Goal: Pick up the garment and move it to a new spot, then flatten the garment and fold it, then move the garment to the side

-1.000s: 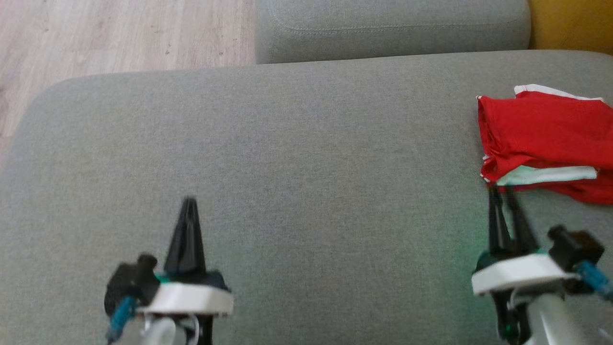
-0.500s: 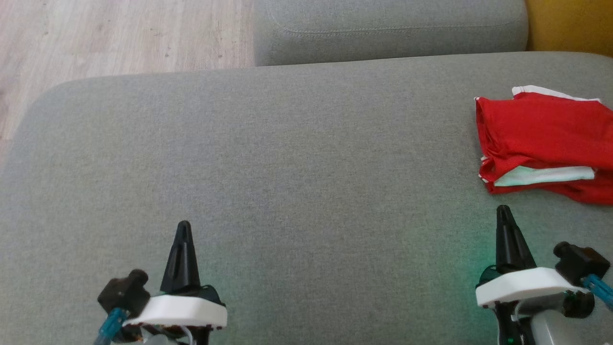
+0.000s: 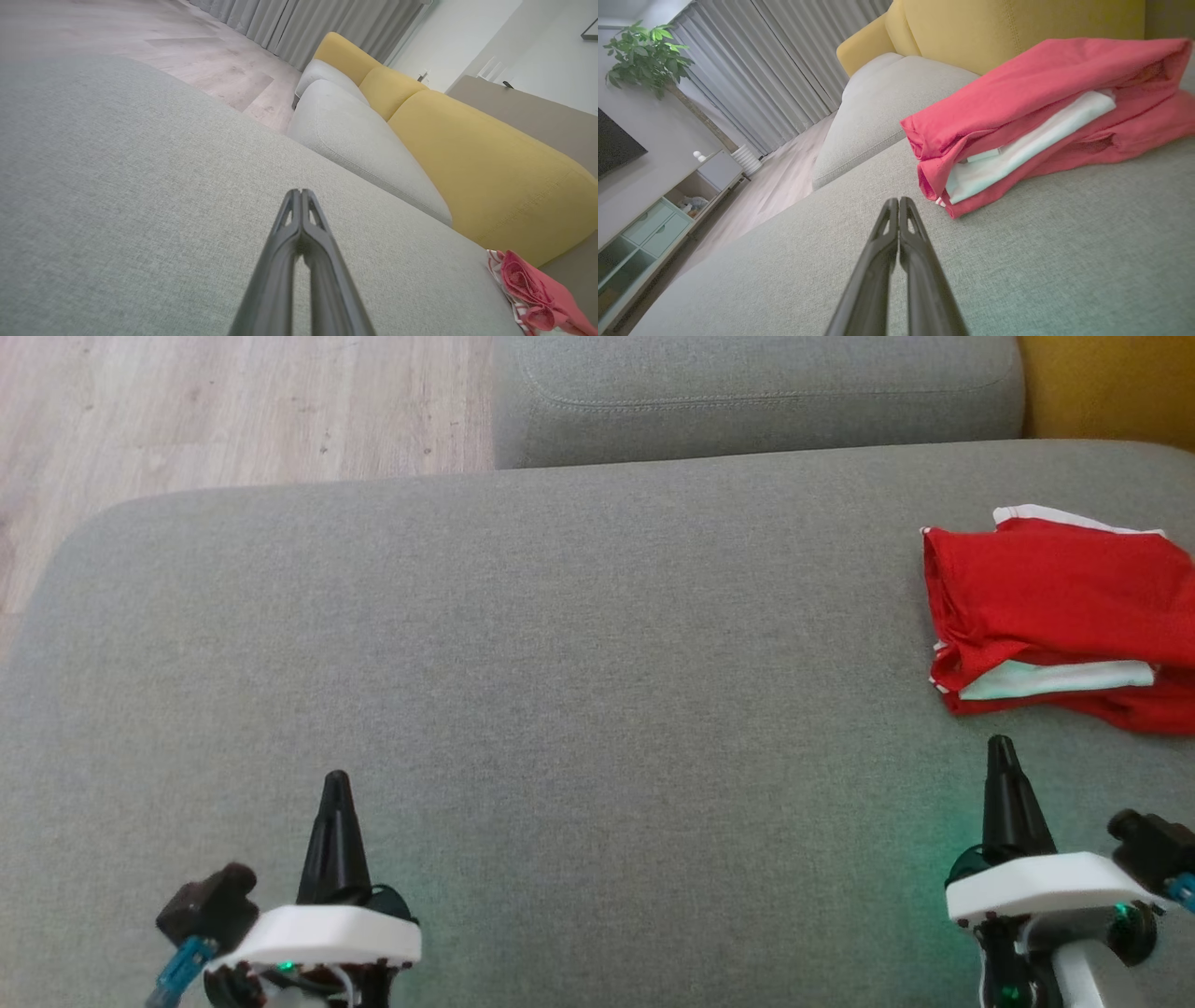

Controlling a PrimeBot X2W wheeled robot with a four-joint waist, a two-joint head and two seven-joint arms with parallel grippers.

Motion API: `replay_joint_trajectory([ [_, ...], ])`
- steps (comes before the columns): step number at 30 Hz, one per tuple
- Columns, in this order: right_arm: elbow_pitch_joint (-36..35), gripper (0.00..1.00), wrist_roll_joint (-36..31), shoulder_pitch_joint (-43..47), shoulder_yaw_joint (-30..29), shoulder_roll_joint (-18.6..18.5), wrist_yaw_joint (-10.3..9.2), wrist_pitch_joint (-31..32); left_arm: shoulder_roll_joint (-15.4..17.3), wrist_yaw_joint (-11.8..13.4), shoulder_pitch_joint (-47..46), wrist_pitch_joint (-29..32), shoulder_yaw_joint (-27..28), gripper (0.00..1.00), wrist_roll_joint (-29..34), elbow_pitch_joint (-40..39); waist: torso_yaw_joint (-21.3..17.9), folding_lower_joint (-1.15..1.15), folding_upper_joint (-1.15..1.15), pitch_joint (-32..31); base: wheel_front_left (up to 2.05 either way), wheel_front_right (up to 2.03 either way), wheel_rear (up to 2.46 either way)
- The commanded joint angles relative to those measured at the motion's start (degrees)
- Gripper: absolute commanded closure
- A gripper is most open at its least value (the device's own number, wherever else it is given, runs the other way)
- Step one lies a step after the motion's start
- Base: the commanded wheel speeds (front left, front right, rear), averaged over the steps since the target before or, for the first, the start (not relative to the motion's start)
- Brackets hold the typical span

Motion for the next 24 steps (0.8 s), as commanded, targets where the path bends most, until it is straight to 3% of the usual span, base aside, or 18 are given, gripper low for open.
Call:
replay_joint_trajectory([
  [1,-2.19,1.0,1.49,-2.34,-0.03,-0.14,-0.01,0.53,0.56,-0.3,-2.61,0.22,1.31,1.0,-1.24,-1.74,-0.01,0.0,0.0,-0.03,0.0,0.0,0.0],
  [24,-3.24,1.0,15.33,-2.56,-1.05,-0.2,-0.02,4.18,0.86,-1.71,-2.93,3.64,4.37,1.0,-13.97,-1.75,-0.31,0.0,0.0,-0.6,0.0,0.0,0.0],
])
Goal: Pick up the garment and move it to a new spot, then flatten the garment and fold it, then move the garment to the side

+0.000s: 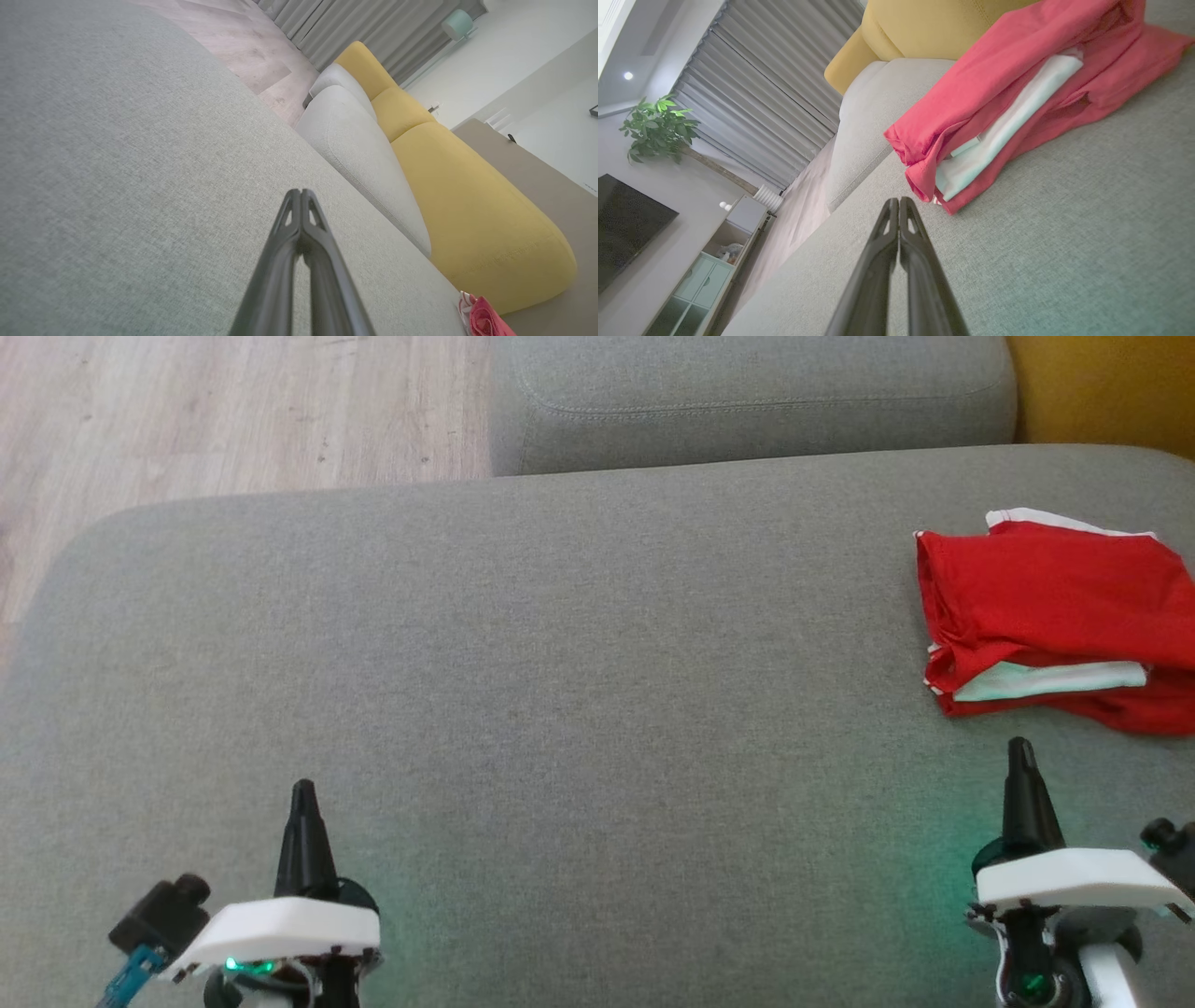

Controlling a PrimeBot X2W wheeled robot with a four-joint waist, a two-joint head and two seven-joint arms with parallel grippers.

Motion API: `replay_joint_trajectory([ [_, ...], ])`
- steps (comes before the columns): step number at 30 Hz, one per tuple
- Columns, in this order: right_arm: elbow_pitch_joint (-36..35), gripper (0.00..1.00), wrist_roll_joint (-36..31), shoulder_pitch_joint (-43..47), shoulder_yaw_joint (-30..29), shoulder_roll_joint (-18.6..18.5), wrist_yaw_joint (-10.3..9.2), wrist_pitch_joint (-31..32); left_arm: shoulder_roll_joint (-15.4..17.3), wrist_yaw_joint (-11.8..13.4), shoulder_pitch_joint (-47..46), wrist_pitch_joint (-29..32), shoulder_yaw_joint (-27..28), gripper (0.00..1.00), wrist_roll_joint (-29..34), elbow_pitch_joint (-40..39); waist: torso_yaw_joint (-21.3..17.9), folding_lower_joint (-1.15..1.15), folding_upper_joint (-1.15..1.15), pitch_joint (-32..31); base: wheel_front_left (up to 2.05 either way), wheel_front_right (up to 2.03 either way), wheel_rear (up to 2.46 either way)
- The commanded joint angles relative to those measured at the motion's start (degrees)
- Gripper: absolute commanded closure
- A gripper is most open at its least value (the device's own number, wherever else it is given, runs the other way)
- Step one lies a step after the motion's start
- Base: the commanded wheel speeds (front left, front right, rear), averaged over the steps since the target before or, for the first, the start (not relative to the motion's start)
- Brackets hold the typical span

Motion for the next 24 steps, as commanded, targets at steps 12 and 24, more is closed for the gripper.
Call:
replay_joint_trajectory([
  [12,-2.86,1.0,8.46,-2.67,-0.38,-0.23,-0.02,2.18,0.83,-1.01,-3.03,2.03,3.02,1.0,-7.57,-1.71,-0.16,0.0,0.0,-0.31,0.0,0.0,0.0],
  [24,-3.47,1.0,16.63,-2.8,-0.97,-0.26,-0.03,4.34,0.89,-1.85,-3.25,4.17,4.99,1.0,-14.96,-1.67,-0.33,0.0,0.0,-0.65,0.0,0.0,0.0],
])
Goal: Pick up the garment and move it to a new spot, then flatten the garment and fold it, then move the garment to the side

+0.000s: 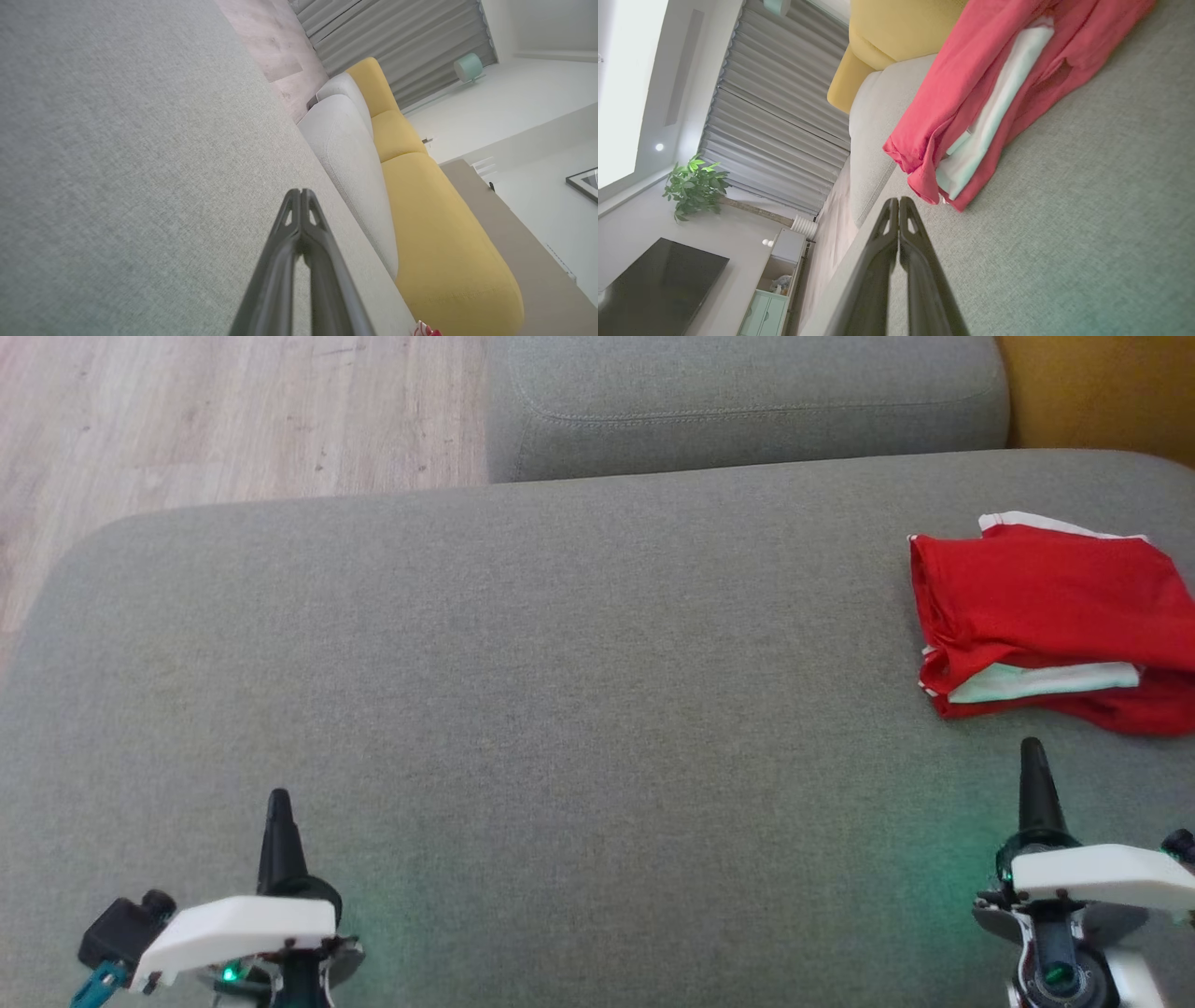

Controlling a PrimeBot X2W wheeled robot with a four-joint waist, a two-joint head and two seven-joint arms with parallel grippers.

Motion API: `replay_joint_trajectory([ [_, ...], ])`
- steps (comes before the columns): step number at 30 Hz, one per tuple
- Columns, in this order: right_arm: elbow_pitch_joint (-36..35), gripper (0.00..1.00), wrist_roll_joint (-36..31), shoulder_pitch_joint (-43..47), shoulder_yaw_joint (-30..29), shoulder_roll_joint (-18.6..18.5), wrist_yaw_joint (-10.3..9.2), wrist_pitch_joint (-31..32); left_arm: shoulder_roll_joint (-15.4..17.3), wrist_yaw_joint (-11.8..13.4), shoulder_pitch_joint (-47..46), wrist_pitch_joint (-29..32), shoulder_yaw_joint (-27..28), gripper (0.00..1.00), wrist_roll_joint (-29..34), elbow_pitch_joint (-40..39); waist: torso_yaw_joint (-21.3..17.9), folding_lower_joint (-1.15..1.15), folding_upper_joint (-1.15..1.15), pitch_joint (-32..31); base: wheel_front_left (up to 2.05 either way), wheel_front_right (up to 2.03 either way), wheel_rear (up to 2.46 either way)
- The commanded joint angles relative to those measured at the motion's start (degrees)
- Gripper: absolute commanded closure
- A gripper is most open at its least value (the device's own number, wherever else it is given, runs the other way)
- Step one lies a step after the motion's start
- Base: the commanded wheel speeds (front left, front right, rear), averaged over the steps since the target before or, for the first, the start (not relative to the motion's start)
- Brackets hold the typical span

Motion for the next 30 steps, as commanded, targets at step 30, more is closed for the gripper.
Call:
replay_joint_trajectory([
  [30,-3.59,1.0,19.94,-3.08,-0.97,-0.34,-0.04,5.26,0.88,-2.2,-3.65,5.23,6.32,1.0,-17.71,-1.57,-0.4,0.0,0.0,-0.78,0.0,0.0,0.0],
])
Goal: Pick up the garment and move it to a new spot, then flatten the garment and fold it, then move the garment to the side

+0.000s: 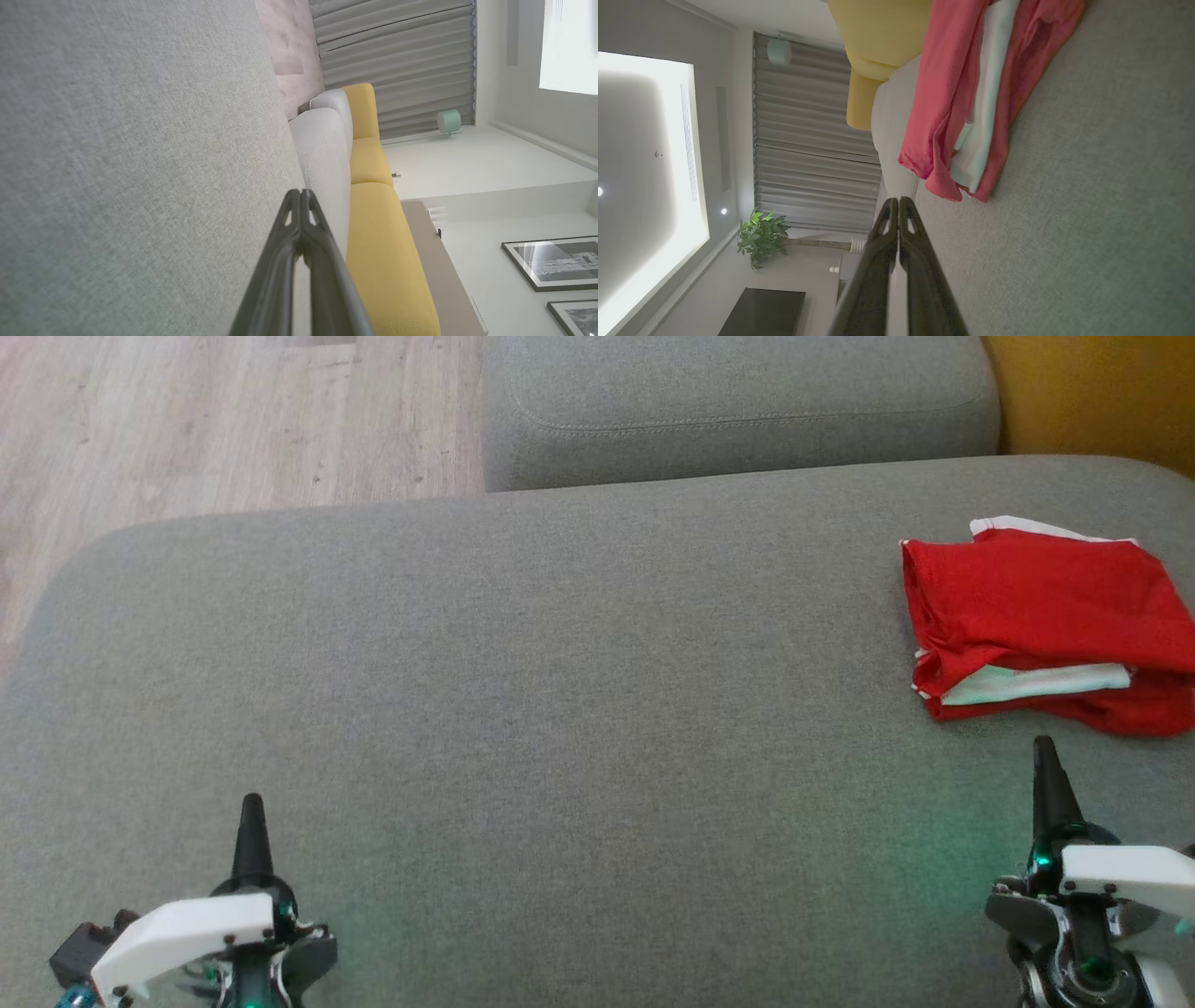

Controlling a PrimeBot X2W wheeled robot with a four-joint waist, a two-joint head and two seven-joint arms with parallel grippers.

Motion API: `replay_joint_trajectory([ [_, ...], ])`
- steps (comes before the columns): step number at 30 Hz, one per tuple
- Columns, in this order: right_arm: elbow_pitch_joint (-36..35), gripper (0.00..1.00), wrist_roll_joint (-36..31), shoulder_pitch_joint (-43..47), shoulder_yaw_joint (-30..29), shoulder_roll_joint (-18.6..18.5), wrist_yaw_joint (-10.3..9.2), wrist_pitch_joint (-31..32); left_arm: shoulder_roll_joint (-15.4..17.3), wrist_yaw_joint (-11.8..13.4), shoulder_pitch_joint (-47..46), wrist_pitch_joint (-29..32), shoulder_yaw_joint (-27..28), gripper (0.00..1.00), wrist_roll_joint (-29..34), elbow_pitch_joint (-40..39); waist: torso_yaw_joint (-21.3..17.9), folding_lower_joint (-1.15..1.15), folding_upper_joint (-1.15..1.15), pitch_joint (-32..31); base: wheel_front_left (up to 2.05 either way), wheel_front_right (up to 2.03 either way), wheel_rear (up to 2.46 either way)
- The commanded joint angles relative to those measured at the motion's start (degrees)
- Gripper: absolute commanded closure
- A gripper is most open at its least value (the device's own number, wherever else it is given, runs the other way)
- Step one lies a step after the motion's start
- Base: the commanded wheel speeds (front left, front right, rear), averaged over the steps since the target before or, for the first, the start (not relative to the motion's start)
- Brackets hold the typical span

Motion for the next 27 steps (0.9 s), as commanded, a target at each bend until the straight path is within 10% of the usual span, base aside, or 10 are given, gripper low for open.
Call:
replay_joint_trajectory([
  [1,-2.32,1.0,1.83,-3.05,0.66,-0.34,-0.04,0.5,0.87,-0.5,-3.19,0.49,2.2,1.0,-1.55,-1.61,-0.02,0.0,0.0,-0.04,0.0,0.0,0.0],
  [27,-3.17,1.0,13.06,-3.23,-0.15,-0.39,-0.04,3.46,0.73,-1.64,-3.52,3.69,5.21,1.0,-11.43,-1.53,-0.26,0.0,0.0,-0.5,0.0,0.0,0.0],
])
